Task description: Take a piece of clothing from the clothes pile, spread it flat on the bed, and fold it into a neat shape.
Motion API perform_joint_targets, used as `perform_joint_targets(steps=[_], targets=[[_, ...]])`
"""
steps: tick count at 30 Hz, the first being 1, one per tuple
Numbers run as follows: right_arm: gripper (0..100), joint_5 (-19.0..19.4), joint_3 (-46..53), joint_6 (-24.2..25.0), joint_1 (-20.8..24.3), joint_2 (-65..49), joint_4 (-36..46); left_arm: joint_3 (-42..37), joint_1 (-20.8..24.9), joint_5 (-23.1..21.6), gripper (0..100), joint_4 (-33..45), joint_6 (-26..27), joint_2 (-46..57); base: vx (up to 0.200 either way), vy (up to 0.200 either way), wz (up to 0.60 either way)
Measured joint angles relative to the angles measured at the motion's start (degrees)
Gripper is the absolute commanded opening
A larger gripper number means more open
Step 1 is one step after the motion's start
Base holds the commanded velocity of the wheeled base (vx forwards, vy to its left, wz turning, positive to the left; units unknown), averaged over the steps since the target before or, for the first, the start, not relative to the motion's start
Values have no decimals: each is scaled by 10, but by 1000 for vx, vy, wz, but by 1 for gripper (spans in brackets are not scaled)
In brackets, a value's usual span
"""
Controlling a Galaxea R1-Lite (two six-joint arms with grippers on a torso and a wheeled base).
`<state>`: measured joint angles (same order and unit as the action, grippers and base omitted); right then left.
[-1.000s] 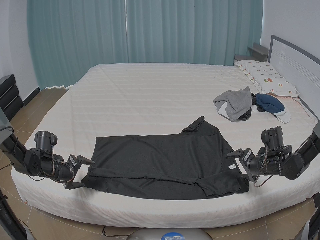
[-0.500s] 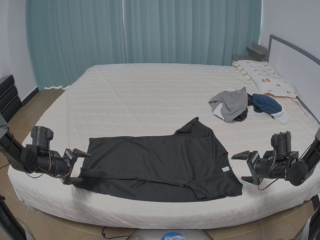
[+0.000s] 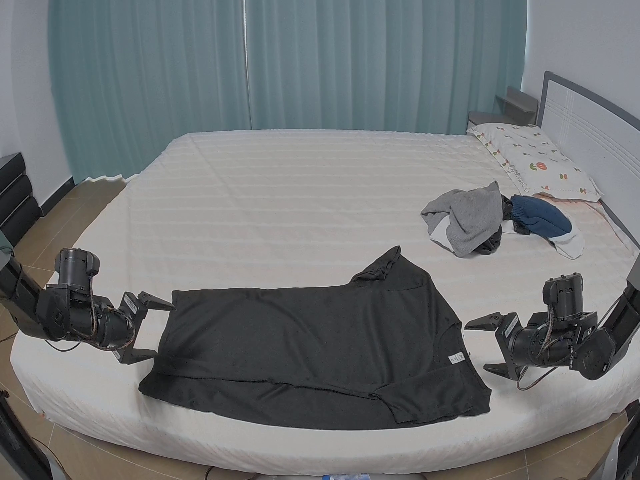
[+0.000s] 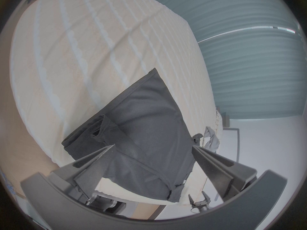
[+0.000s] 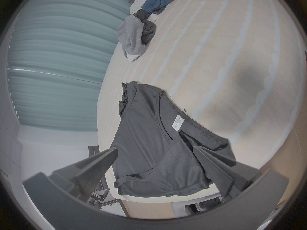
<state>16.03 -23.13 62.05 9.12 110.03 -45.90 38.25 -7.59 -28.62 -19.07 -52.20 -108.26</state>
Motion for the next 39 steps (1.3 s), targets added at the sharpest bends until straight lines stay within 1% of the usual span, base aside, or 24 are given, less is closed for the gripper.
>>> perform_joint_targets(steps=[4, 7, 9, 14, 18, 24, 29, 33, 36, 39], targets=[[100, 1, 5, 0, 0, 3, 0, -1, 0, 7, 100, 38, 34, 0, 0, 0, 0], [100, 1, 7, 0, 0, 5, 0, 0, 4, 28, 100, 51, 49, -3, 0, 0, 0], [100, 1, 9, 0, 0, 7, 0, 0, 14, 53, 100, 53, 52, -10, 0, 0, 0], [100, 1, 9, -1, -1, 16, -2, 0, 40, 90, 100, 52, 54, -30, 0, 0, 0], [100, 1, 10, -1, -4, 27, -25, -1, 59, 119, 100, 49, 55, -49, 0, 0, 0], [100, 0, 18, -1, -6, 41, -54, 7, 74, 129, 100, 46, 55, -71, 0, 0, 0], [100, -1, 20, -1, -6, 47, -56, 30, 78, 141, 100, 46, 53, -87, 0, 0, 0], [100, -2, 21, -1, -6, 49, -57, 54, 79, 168, 100, 46, 53, -106, 0, 0, 0], [100, -2, 21, 0, -6, 49, -57, 76, 79, 177, 100, 44, 50, -117, 0, 0, 0], [100, -2, 21, 0, -6, 50, -57, 101, 74, 180, 100, 41, 33, -127, 0, 0, 0]])
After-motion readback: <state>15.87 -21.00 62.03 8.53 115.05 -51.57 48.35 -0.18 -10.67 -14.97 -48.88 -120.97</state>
